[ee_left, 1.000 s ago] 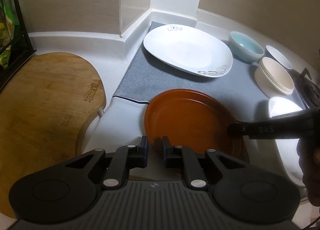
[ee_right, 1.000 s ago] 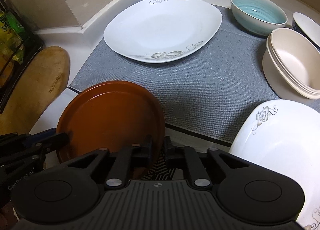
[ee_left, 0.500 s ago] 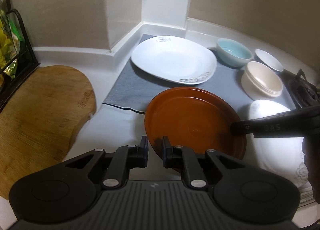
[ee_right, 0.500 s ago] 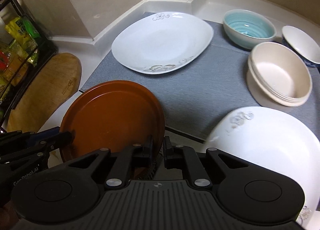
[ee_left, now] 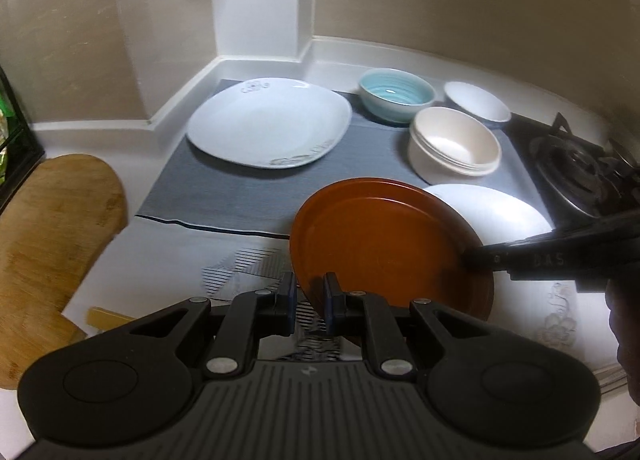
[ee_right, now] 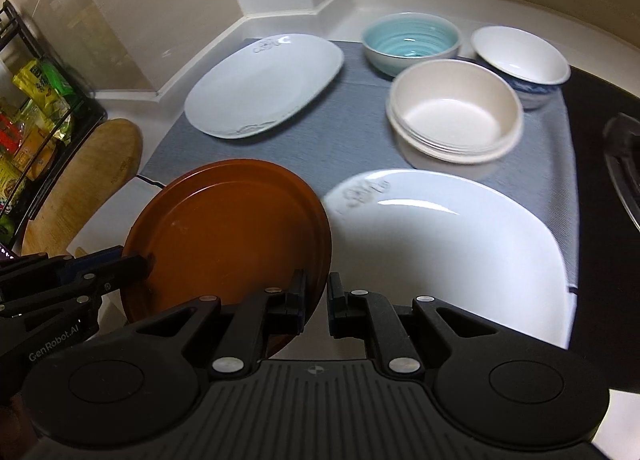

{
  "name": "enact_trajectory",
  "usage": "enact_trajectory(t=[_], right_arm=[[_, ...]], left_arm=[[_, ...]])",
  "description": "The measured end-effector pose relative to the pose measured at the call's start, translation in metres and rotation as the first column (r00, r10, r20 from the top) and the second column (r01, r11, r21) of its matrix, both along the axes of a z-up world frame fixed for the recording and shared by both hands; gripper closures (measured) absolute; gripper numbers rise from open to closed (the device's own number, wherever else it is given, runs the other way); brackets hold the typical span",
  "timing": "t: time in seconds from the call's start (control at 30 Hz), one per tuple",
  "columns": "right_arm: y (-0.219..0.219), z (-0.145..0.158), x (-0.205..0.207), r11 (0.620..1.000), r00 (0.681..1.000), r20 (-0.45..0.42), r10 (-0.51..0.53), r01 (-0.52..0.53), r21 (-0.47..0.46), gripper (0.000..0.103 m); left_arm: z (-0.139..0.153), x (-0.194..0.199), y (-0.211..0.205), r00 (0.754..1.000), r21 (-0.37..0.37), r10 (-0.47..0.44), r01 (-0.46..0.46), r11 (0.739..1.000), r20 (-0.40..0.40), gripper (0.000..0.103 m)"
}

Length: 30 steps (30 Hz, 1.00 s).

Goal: Organize plates and bowls
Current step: 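Carry the brown plate with the left gripper onto the white square plate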

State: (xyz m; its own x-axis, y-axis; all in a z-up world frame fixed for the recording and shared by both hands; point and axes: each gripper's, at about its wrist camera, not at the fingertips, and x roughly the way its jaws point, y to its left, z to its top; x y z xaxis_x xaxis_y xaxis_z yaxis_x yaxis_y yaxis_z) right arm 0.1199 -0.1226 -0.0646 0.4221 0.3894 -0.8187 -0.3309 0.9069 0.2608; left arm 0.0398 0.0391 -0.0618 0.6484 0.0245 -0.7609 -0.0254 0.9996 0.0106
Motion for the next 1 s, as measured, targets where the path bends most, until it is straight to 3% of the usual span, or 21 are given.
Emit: enact_trajectory(t=[0.47, 1.0], right_arm=[[-0.055, -0.009, -0.008, 0.998, 0.998, -0.013, -0.057, 0.057, 0.014, 0.092], [-0.09, -0.021, -0.007, 0.995, 0.995, -0.022, -0.101, 0.101, -0.007, 0.092]], left_arm=[[-0.007, 0.004, -0.05, 0.998, 0.015, -0.055, 0.055, 0.998, -0.016, 0.088], [-0.025, 0.016, -0.082, 0.993, 0.024, -0.109, 0.111, 0.994, -0.047, 0.088]])
